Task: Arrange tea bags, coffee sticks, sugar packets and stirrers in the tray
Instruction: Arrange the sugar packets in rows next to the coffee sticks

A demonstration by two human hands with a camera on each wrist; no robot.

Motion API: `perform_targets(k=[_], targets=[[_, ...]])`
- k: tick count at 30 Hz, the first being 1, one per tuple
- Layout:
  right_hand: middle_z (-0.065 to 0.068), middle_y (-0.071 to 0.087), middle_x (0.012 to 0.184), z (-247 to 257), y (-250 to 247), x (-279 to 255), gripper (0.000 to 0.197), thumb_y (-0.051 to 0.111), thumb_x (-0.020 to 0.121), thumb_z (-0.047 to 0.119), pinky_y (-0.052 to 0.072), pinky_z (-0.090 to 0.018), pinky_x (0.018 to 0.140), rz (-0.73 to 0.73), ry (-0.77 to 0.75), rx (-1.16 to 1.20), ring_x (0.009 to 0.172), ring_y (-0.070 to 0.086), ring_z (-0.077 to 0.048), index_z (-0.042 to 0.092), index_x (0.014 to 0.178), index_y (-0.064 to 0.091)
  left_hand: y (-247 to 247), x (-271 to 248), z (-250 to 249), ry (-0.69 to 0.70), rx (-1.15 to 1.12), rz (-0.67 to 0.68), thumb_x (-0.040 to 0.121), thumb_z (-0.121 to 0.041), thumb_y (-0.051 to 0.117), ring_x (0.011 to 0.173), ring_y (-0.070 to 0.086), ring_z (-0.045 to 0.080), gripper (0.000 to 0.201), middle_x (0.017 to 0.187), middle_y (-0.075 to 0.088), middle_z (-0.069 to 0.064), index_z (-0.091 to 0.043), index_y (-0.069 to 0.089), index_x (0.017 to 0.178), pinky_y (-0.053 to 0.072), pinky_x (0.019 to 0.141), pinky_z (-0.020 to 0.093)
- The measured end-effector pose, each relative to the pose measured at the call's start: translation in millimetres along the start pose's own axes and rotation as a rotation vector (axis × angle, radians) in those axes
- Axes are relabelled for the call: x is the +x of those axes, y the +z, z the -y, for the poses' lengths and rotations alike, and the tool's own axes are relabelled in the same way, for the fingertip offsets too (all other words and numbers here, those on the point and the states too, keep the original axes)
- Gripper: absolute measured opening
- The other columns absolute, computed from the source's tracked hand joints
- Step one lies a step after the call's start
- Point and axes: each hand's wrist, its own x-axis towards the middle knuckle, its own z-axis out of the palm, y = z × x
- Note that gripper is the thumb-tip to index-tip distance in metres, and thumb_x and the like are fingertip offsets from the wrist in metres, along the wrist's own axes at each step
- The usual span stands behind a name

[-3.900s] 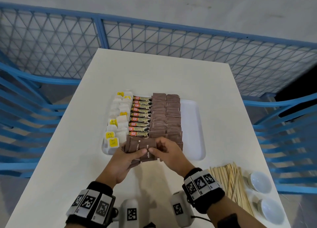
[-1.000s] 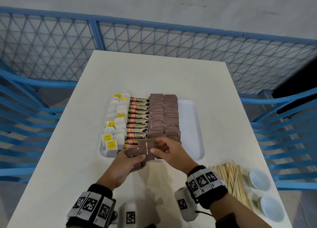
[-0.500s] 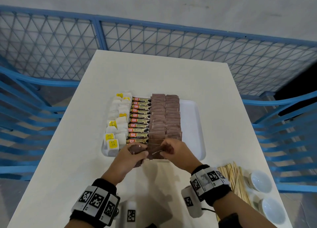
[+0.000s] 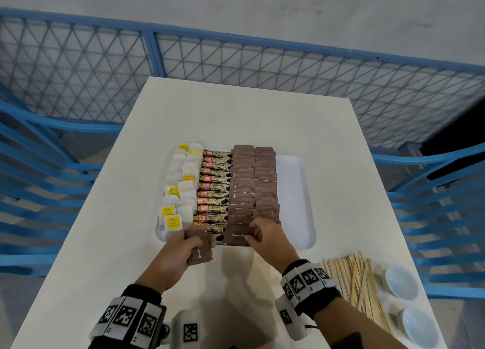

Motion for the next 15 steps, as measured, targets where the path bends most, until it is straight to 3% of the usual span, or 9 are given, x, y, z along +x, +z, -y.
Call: perform_targets(k=[4,6,8,10,15], targets=[[-0.002,0.047,0.112,4.8,0.9,-1.4,0.035,0.060,0.084,0.016,0.046,-0.023,0.082,-0.009,-0.076,-0.167,0.099,0.049,-0.015,0.015,0.118,0.049,2.2,-1.1,0.4,0.008,-0.028,0.000,0.091,0.010,0.042,0.088,0.065,0.027,0.026,0.100,0.066,0.018,0.000,0.057,0.111,0.057,0.070,0.034],[-0.003,0.046,0.118,7.7,0.9,-3.7,0.037,0.060,0.086,0.020,0.048,-0.026,0.086,-0.048,-0.117,-0.193,0.104,0.048,-0.016,0.017,0.121,0.048,3.9,-1.3,-0.4,0.015,-0.054,-0.012,0.089,0.009,0.048,0.091,0.064,0.028,0.025,0.101,0.066,0.017,-0.003,0.059,0.108,0.056,0.077,0.040],[-0.001,0.048,0.113,11.8,0.3,-5.4,0.031,0.058,0.089,0.022,0.044,-0.017,0.083,-0.073,-0.149,-0.129,0.096,0.048,-0.009,0.014,0.117,0.052,6.6,-2.1,-2.8,0.028,-0.053,-0.023,0.087,0.008,0.052,0.097,0.063,0.032,0.026,0.102,0.066,0.017,-0.002,0.060,0.111,0.051,0.089,0.050],[0.004,0.050,0.102,19.9,-1.5,-6.6,0.022,0.054,0.092,0.026,0.037,-0.007,0.074,-0.042,-0.140,-0.017,0.081,0.046,0.000,0.013,0.110,0.057,10.2,-2.4,-5.1,0.046,-0.052,-0.027,0.085,0.007,0.056,0.099,0.063,0.035,0.026,0.101,0.068,0.016,-0.003,0.061,0.109,0.049,0.092,0.052],[0.010,0.057,0.069,38.0,-3.3,-10.8,0.022,0.056,0.092,0.031,0.040,-0.009,0.057,0.143,-0.014,0.331,0.058,0.053,0.002,0.011,0.098,0.062,20.3,-0.7,-7.3,0.094,-0.048,-0.032,0.083,0.004,0.060,0.093,0.067,0.029,0.028,0.100,0.071,0.014,-0.005,0.062,0.110,0.057,0.076,0.038]])
